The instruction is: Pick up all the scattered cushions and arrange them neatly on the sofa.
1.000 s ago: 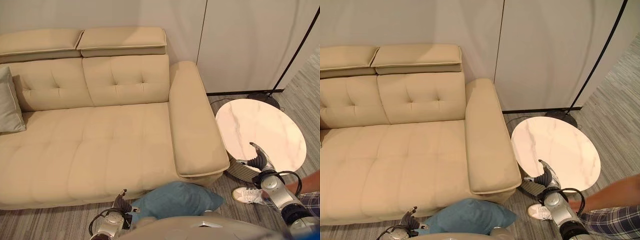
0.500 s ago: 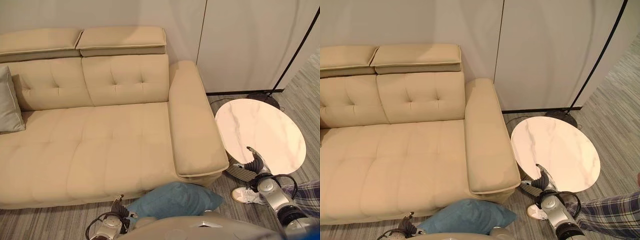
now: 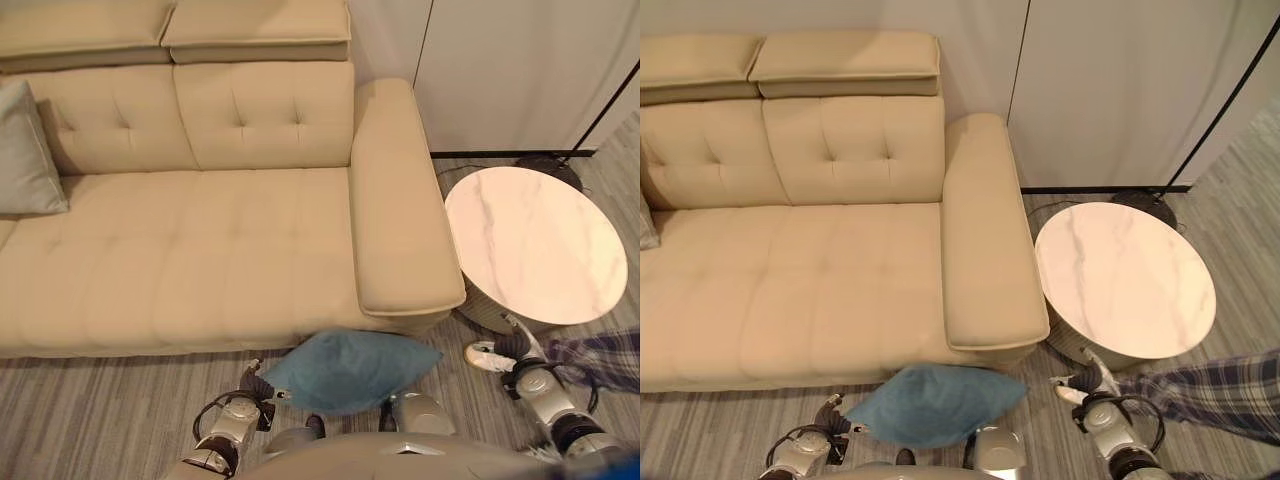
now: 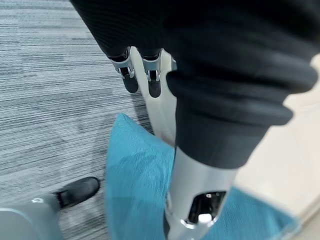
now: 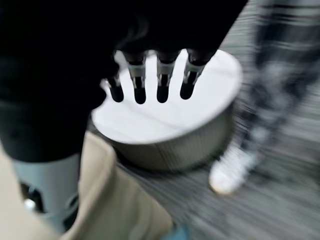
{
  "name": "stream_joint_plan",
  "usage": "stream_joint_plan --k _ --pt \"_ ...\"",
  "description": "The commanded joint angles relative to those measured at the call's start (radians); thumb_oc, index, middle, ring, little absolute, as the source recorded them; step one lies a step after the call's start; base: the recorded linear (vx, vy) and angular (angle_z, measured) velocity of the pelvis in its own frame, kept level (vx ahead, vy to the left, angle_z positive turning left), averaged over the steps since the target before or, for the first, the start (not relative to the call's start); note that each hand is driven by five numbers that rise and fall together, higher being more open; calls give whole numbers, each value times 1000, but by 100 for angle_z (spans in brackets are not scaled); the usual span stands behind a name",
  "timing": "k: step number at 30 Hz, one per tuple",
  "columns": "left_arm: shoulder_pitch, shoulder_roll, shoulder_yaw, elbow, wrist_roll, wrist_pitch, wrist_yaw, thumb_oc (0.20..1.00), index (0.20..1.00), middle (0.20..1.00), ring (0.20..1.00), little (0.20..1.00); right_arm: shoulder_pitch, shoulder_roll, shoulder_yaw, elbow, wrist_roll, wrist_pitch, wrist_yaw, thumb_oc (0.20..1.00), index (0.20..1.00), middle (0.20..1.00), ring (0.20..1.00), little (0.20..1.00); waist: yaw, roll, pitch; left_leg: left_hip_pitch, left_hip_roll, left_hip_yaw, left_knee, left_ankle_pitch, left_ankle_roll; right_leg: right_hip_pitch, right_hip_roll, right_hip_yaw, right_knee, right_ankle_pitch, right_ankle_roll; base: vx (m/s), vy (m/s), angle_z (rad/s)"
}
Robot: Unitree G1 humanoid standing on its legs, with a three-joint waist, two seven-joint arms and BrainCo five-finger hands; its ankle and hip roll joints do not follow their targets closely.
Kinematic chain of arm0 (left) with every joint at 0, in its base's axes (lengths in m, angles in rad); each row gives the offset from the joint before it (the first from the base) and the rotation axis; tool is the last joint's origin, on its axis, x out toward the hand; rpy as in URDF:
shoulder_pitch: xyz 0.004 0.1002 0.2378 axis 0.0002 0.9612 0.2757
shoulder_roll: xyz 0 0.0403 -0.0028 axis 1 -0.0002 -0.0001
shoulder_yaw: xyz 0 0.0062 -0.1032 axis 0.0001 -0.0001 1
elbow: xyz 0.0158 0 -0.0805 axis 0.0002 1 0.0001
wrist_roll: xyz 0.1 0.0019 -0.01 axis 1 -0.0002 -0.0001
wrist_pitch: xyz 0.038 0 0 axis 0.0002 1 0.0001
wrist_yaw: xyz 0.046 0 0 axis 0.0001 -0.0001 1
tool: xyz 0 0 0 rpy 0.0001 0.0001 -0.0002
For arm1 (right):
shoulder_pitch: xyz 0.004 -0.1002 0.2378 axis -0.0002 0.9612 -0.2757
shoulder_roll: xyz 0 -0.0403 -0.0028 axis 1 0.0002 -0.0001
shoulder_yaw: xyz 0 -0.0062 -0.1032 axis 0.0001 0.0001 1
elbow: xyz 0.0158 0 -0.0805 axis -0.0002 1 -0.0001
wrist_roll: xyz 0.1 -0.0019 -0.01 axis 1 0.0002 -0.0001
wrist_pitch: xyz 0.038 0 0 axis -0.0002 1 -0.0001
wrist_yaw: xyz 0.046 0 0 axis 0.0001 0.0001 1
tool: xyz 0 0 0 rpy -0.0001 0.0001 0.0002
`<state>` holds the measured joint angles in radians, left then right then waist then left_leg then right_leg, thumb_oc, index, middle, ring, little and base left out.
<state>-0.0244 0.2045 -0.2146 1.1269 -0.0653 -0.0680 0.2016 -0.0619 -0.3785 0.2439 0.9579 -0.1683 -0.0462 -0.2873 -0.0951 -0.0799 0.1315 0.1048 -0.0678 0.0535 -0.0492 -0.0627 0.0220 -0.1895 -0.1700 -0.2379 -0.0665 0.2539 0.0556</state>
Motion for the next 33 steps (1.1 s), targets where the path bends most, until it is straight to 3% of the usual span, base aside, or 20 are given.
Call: stream_joint_plan --k 1,2,4,7,10,15,26,27,29,31,33 --pt "13 44 25 6 -2 -18 18 1000 1000 1000 1000 1000 -84 -32 30 -25 -5 8 -14 1000 1000 1000 1000 1000 57 14 16 -68 37 -27 41 -46 -52 10 2 34 40 -124 126 -272 190 -61" --pt "11 55 28 16 -2 -19 19 1000 1000 1000 1000 1000 -90 -21 32 -4 -5 14 -14 1000 1000 1000 1000 1000 59 12 33 -85 40 -25 50 -35 -39 -16 0 62 91 -136 134 -234 109 -65" --pt "13 66 32 30 9 -19 19 1000 1000 1000 1000 1000 -87 -18 36 14 3 5 -16 1000 1000 1000 1000 1000 71 15 38 -98 38 -17 50 -27 -23 7 20 101 173 -193 113 -192 90 -34" --pt "17 73 35 39 13 -20 19 1000 1000 1000 1000 1000 -82 -12 36 49 17 -6 -15 1000 1000 1000 1000 1000 93 15 10 -113 38 -12 44 -13 -20 85 51 108 206 -259 99 -63 -6 -13" --pt "27 72 43 36 3 -22 21 1000 1000 1000 1000 1000 -78 -9 30 48 20 -6 -16 1000 1000 1000 1000 1000 113 1 -19 -119 37 6 36 -7 -30 139 47 71 134 -258 98 28 -89 -25" --pt "28 68 45 53 8 -12 18 1000 1000 1000 1000 1000 -61 1 30 72 38 -5 -7 1000 1000 1000 1000 1000 102 -8 -48 -89 57 4 -4 10 -50 186 78 84 38 -264 90 64 -110 0" --pt "17 63 36 81 27 4 11 1000 1000 1000 1000 1000 -42 20 31 126 50 -5 1 1000 1000 1000 1000 1000 95 1 -41 -66 87 -18 -29 32 -77 228 104 66 -21 -272 77 24 -79 12" --pt "12 66 32 78 27 4 12 1000 1000 1000 1000 1000 -40 20 32 130 55 -5 2 1000 1000 1000 1000 1000 92 1 -33 -76 91 -24 -21 34 -80 225 108 66 -19 -278 70 -133 -112 34" --pt "-21 80 1 57 35 3 13 1000 1000 1000 1000 1000 -43 10 26 140 69 -6 -1 1000 1000 1000 1000 1000 84 -6 5 -192 85 -42 135 15 -99 191 99 51 27 -294 44 -191 -119 90" --pt "-30 81 -4 50 36 1 11 1000 1000 1000 1000 1000 -42 8 29 161 66 -6 0 1000 1000 1000 1000 1000 83 -7 17 -224 81 -46 206 -1 -107 188 95 43 37 -297 35 -102 -18 82" --pt "-35 78 -5 46 31 3 12 1000 1000 1000 1000 1000 -41 3 24 176 65 0 -4 1000 1000 1000 1000 1000 78 -10 23 -248 107 -23 251 -1 -113 187 85 36 43 -301 32 -47 54 11"
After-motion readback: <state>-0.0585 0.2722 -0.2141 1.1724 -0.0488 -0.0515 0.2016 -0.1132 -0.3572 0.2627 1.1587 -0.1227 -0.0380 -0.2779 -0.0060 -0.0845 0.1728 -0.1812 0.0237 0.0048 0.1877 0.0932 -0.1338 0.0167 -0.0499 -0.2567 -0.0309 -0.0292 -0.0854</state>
